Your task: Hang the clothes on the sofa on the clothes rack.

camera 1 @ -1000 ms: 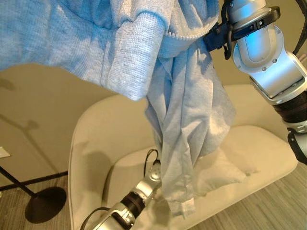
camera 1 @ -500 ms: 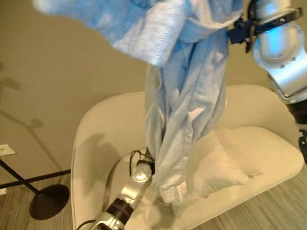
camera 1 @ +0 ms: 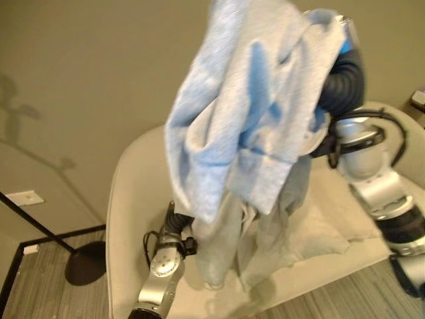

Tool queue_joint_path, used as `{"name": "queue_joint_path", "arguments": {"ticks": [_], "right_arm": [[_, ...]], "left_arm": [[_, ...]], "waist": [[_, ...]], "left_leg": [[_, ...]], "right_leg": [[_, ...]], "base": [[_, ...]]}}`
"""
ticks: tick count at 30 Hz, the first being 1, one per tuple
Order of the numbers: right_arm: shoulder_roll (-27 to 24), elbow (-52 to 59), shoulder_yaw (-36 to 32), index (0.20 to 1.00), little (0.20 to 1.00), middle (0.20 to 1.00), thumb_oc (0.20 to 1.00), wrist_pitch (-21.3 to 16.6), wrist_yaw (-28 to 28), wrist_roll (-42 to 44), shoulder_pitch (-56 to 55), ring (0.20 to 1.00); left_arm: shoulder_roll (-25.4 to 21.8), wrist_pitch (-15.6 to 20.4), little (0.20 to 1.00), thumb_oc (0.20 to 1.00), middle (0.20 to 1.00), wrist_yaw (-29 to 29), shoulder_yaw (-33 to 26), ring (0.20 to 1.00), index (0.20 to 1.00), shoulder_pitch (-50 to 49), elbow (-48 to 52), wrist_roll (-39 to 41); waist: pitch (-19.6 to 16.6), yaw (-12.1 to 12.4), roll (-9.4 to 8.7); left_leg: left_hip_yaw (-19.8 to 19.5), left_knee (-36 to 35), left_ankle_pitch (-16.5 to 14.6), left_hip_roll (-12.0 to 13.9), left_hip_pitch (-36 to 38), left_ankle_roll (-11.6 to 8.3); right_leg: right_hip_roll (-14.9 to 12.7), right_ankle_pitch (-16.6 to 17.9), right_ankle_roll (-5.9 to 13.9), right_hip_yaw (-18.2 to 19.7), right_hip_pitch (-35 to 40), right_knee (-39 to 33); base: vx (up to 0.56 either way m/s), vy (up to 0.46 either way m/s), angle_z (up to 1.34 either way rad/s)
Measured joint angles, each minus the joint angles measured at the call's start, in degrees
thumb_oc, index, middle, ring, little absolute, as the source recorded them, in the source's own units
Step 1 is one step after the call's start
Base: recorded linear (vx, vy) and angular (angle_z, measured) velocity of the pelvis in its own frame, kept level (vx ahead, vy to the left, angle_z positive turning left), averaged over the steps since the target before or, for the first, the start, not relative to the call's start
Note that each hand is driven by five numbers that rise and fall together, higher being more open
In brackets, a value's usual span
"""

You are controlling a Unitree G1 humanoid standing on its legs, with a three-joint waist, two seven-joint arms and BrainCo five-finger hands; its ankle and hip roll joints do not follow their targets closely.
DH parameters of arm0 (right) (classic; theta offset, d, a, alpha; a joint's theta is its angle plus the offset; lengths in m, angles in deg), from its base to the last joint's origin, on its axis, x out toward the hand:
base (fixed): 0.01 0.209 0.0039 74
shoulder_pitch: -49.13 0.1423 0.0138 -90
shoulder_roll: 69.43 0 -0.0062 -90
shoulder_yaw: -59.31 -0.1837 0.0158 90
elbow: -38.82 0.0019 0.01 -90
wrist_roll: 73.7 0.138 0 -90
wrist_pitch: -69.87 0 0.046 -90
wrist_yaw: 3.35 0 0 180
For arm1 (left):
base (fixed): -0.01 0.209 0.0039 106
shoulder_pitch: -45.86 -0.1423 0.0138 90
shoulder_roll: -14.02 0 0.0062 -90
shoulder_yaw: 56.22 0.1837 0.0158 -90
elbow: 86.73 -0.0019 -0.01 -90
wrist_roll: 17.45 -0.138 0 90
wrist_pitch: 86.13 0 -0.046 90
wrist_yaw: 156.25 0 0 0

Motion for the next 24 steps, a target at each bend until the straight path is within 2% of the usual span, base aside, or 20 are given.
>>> {"name": "queue_joint_path", "arguments": {"ticks": [1,2,3,4,5,6,8,9,10,11,13,14,15,16,17,18,19,20,22,24], "right_arm": [[2.0,0.0,1.0,0.200,0.200,0.200,0.200,0.4,0.0,-1.3,0.0,0.200],[2.6,0.1,1.7,0.200,0.200,0.200,0.200,0.7,0.0,-1.7,0.1,0.200],[2.6,0.1,2.7,0.200,0.200,0.200,0.200,1.6,0.1,-3.3,0.5,0.200],[2.1,0.1,2.7,0.200,0.200,0.200,0.200,2.1,0.1,-4.2,0.5,0.200],[3.2,0.2,2.8,0.200,0.200,0.200,0.200,3.2,0.2,-5.7,0.4,0.200],[3.8,0.2,2.8,0.200,0.200,0.200,0.200,3.5,0.2,-6.2,0.5,0.200],[3.3,0.1,2.4,0.200,0.200,0.200,0.200,4.2,1.3,-7.6,1.2,0.200],[3.2,0.0,2.3,0.200,0.200,0.200,0.200,4.5,2.1,-8.2,1.3,0.200],[2.6,0.0,2.0,0.200,0.200,0.200,0.200,4.4,2.4,-8.3,1.2,0.200],[1.9,0.0,1.6,0.200,0.200,0.200,0.200,4.3,2.9,-8.4,0.9,0.200],[2.3,0.0,1.6,0.200,0.200,0.200,0.200,4.5,3.6,-8.4,-1.0,0.200],[2.2,-0.4,2.0,0.200,0.200,0.200,0.200,4.5,3.6,-8.4,-1.6,0.200],[2.3,-0.9,2.1,0.200,0.200,0.200,0.200,4.6,3.6,-8.9,-1.6,0.200],[2.2,-1.2,1.7,0.200,0.200,0.200,0.200,5.0,3.6,-10.0,-0.6,0.200],[3.0,-1.1,0.9,0.200,0.200,0.200,0.200,5.1,3.8,-10.3,-1.0,0.200],[3.4,-1.1,0.5,0.200,0.200,0.200,0.200,5.7,3.8,-10.6,-1.5,0.200],[3.7,-1.2,0.2,0.200,0.200,0.200,0.200,6.5,3.8,-10.6,-2.2,0.200],[3.9,-1.2,-0.1,0.200,0.200,0.200,0.200,6.5,3.8,-10.8,-2.7,0.200],[3.7,-1.1,-0.4,0.200,0.200,0.200,0.200,6.8,4.1,-12.5,-3.5,0.200],[3.3,-1.0,-1.8,0.200,0.200,0.200,0.200,6.7,4.3,-13.8,-3.4,0.200]], "left_arm": [[0.1,0.1,0.200,0.200,0.200,0.2,1.0,0.200,0.200,0.4,0.8,-0.5],[0.2,0.1,0.200,0.200,0.200,0.5,1.8,0.200,0.200,1.1,0.7,-0.7],[0.4,0.1,0.200,0.200,0.200,0.6,3.6,0.200,0.200,2.7,0.5,-0.9],[0.5,0.1,0.200,0.200,0.200,0.5,4.6,0.200,0.200,3.9,0.6,-1.6],[-0.2,0.2,0.200,0.200,0.200,0.7,5.1,0.200,0.200,4.2,0.6,-2.1],[-0.8,0.1,0.200,0.200,0.200,0.8,5.3,0.200,0.200,4.4,0.5,-2.1],[0.1,0.1,0.200,0.200,0.200,1.3,6.5,0.200,0.200,5.4,0.0,-2.2],[0.9,0.1,0.200,0.200,0.200,1.5,7.5,0.200,0.200,5.6,-0.1,-2.1],[1.6,0.0,0.200,0.200,0.200,1.7,8.1,0.200,0.200,5.9,-0.3,-2.1],[2.9,0.1,0.200,0.200,0.200,1.8,9.0,0.200,0.200,6.8,-0.5,-2.1],[3.4,0.0,0.200,0.200,0.200,1.9,9.6,0.200,0.200,8.1,-1.4,-1.9],[3.4,0.0,0.200,0.200,0.200,2.0,9.8,0.200,0.200,8.6,-2.1,-1.9],[3.1,0.2,0.200,0.200,0.200,2.0,10.1,0.200,0.200,9.1,-2.6,-1.9],[2.0,0.5,0.200,0.200,0.200,2.0,10.1,0.200,0.200,10.9,-4.7,-1.8],[2.0,0.3,0.200,0.200,0.200,1.9,10.8,0.200,0.200,11.4,-5.2,-1.8],[1.2,0.2,0.200,0.200,0.200,1.7,10.9,0.200,0.200,11.2,-5.1,-1.9],[-0.1,0.0,0.200,0.200,0.200,1.5,11.0,0.200,0.200,10.8,-4.9,-1.9],[-0.8,0.0,0.200,0.200,0.200,1.0,10.6,0.200,0.200,10.3,-4.6,-2.1],[-4.1,0.0,0.200,0.200,0.200,0.2,10.2,0.200,0.200,8.9,-3.7,-2.6],[-5.2,0.1,0.200,0.200,0.200,-0.2,9.3,0.200,0.200,8.9,-2.3,-3.5]], "waist": [[0.5,0.6,0.60],[0.8,0.0,0.80],[1.5,0.1,1.61],[2.0,-0.3,1.64],[2.5,-0.6,0.27],[2.6,-1.1,-0.70],[2.8,-1.8,-0.07],[2.7,-3.2,1.15],[2.6,-3.5,2.25],[2.7,-4.7,3.77],[3.2,-5.1,2.34],[3.5,-4.7,2.70],[3.0,-4.6,1.86],[2.7,-4.4,1.15],[2.8,-4.8,1.61],[2.7,-4.2,1.24],[2.8,-3.7,1.20],[2.8,-3.1,1.08],[2.9,-2.1,0.09],[3.0,-1.2,-0.45]], "left_leg": [[-0.8,0.3,0.5,-0.3,-1.5,-0.04],[-1.0,0.5,0.8,0.0,-2.0,-0.05],[0.7,-0.4,2.2,-0.3,-3.5,0.32],[5.3,-0.2,0.5,0.3,-4.0,0.83],[12.8,2.2,-0.3,2.1,-3.2,0.59],[15.0,3.5,-0.1,3.2,-2.8,0.32],[14.4,4.3,-0.3,7.5,0.0,-0.16],[13.4,3.6,1.5,8.9,2.1,-0.83],[12.3,3.2,3.2,9.1,2.8,-0.83],[8.9,2.3,4.7,8.9,4.1,-3.06],[7.8,2.3,3.5,6.0,4.1,-2.27],[6.9,2.4,3.0,5.3,4.2,-1.52],[4.8,2.2,2.0,4.8,4.2,-1.01],[1.4,1.8,-0.8,3.3,4.3,-3.53],[0.9,1.5,-1.7,3.1,4.2,-3.62],[1.1,2.4,-2.4,2.5,4.0,-3.34],[1.2,5.1,-4.2,2.7,3.7,-3.11],[1.3,6.4,-4.7,2.7,3.7,-3.16],[1.9,8.9,-6.1,2.9,4.0,-2.64],[1.9,9.9,-8.3,2.7,3.9,-3.11]], "right_leg": [[0.2,0.2,-0.38,-1.0,-0.4,0.3],[0.0,0.2,-0.54,-2.2,-0.5,0.2],[-0.6,0.4,-0.90,-5.2,-0.5,0.5],[-1.5,0.5,-1.21,-7.7,-0.4,0.6],[-3.5,0.6,-1.55,-9.4,-0.4,0.8],[-4.2,0.5,-1.42,-10.1,-0.1,0.9],[-6.1,0.7,-0.48,-11.6,0.6,1.8],[-7.2,1.1,0.20,-12.2,1.1,2.5],[-7.4,1.2,0.50,-12.3,1.1,3.2],[-8.6,1.8,1.44,-12.7,0.9,4.6],[-12.9,2.9,1.51,-12.6,-0.5,8.1],[-14.1,2.4,1.14,-12.6,-2.1,11.1],[-13.9,3.5,1.50,-11.6,-2.6,8.8],[-14.3,6.3,1.79,-10.2,-2.2,7.2],[-15.0,6.5,2.03,-10.2,-2.4,8.1],[-15.3,7.2,2.80,-9.6,-2.4,8.1],[-16.1,7.2,2.80,-9.2,-2.1,8.9],[-16.3,7.3,2.74,-8.8,-2.1,9.3],[-17.4,7.1,3.00,-7.9,-1.4,9.8],[-17.6,5.7,4.82,-7.1,-1.4,10.0]], "base": [[-0.18,0.004,0.39],[-0.15,0.032,0.77],[-0.14,0.134,1.06],[-0.09,0.129,1.04],[-0.04,0.194,0.81],[0.03,0.180,0.72],[0.05,0.305,0.59],[0.04,0.376,0.36],[0.03,0.411,0.47],[0.02,0.294,0.26],[0.06,0.316,0.14],[0.09,0.359,0.04],[0.12,0.352,0.11],[0.17,0.308,0.31],[0.17,0.317,0.29],[0.25,0.392,0.13],[0.14,0.226,-0.06],[0.19,0.271,-0.19],[0.12,0.226,-0.16],[0.11,0.251,0.01]]}}
